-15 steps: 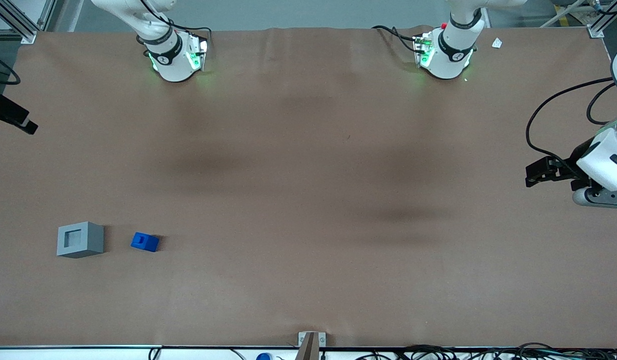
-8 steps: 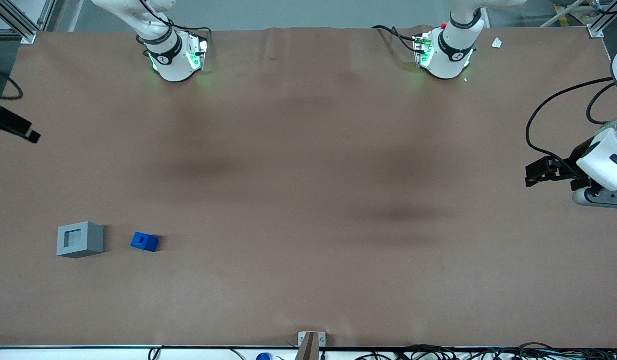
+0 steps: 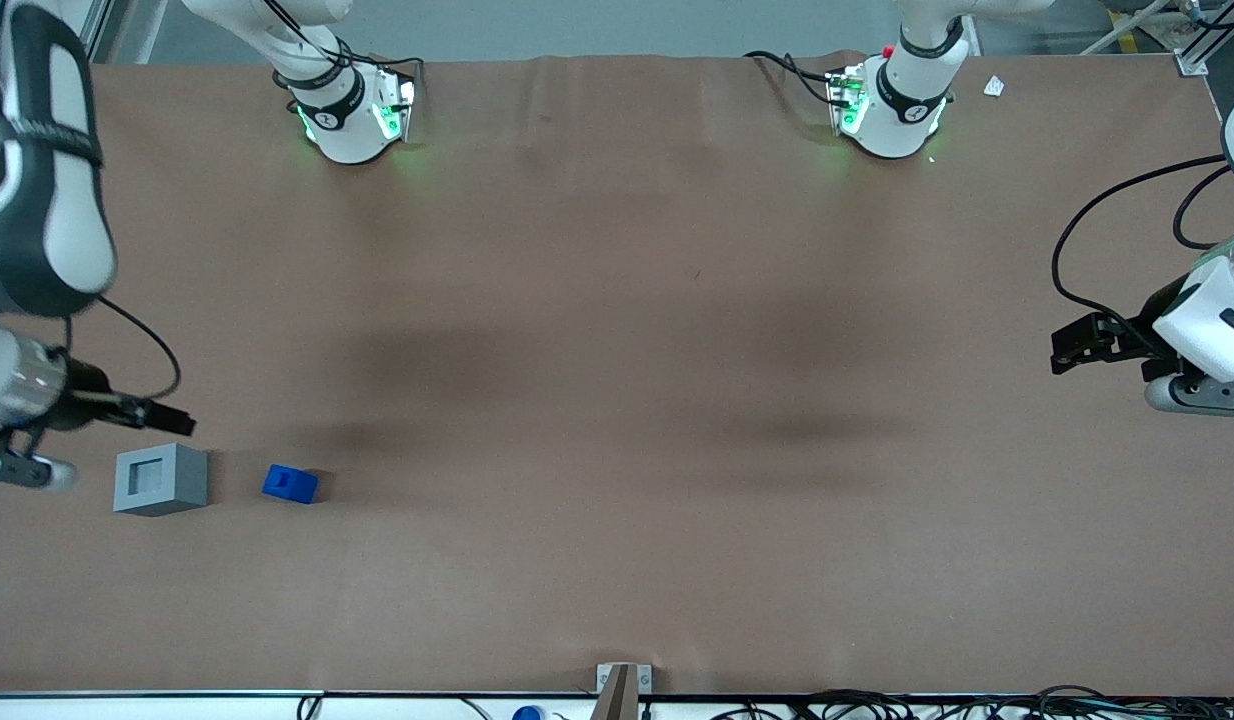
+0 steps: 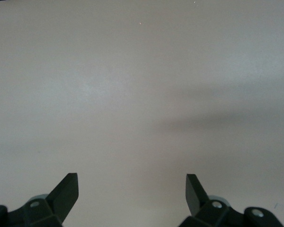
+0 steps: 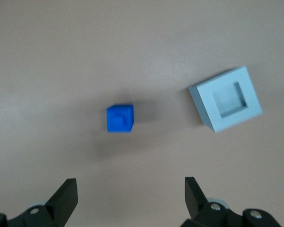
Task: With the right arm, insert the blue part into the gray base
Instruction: 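Reach the right gripper down to the blue block and grasp it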
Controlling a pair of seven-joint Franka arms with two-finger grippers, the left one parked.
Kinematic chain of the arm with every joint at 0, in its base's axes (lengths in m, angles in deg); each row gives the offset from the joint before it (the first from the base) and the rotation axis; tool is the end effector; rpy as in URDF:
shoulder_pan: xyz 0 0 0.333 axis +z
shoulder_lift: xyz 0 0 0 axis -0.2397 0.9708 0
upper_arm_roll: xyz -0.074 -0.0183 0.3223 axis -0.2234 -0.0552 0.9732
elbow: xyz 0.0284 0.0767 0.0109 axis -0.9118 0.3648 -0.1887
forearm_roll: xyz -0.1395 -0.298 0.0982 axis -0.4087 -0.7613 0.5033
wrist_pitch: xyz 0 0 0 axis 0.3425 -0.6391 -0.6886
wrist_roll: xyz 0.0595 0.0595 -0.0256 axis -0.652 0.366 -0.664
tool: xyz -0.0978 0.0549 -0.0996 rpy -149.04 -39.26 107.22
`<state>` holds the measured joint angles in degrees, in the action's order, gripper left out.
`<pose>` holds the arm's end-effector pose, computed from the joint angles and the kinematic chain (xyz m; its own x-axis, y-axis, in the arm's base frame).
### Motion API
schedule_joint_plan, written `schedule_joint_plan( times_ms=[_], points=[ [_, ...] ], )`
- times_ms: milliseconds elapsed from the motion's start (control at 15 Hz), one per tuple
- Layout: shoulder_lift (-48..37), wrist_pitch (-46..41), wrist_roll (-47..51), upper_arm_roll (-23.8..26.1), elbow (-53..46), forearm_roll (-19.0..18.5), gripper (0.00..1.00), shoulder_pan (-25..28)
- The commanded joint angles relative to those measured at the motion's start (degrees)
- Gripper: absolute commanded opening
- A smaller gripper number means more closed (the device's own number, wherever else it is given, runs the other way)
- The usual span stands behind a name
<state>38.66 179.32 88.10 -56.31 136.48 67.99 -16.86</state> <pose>0.6422 -0.0406 0.4072 0.9768 -0.2136 -0.0179 -0.2140 -0.9764 -0.0301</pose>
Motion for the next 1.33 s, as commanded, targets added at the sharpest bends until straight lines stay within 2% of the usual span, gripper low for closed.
schedule_joint_plan(
  times_ms=[0,267,800,1000,1267],
  points=[
    [6.6,5.6,0.5,0.1,-1.3,0.5,1.0,1.5],
    [12.2,11.5,1.6,0.1,-1.3,0.5,1.0,3.2],
    [18.1,18.6,1.6,0.1,-1.1,0.6,0.98,2.1],
    [18.6,18.6,1.6,0.1,-0.6,0.6,0.76,2.2],
    [18.6,18.7,1.8,0.1,0.1,0.7,0.35,2.9]
  ],
)
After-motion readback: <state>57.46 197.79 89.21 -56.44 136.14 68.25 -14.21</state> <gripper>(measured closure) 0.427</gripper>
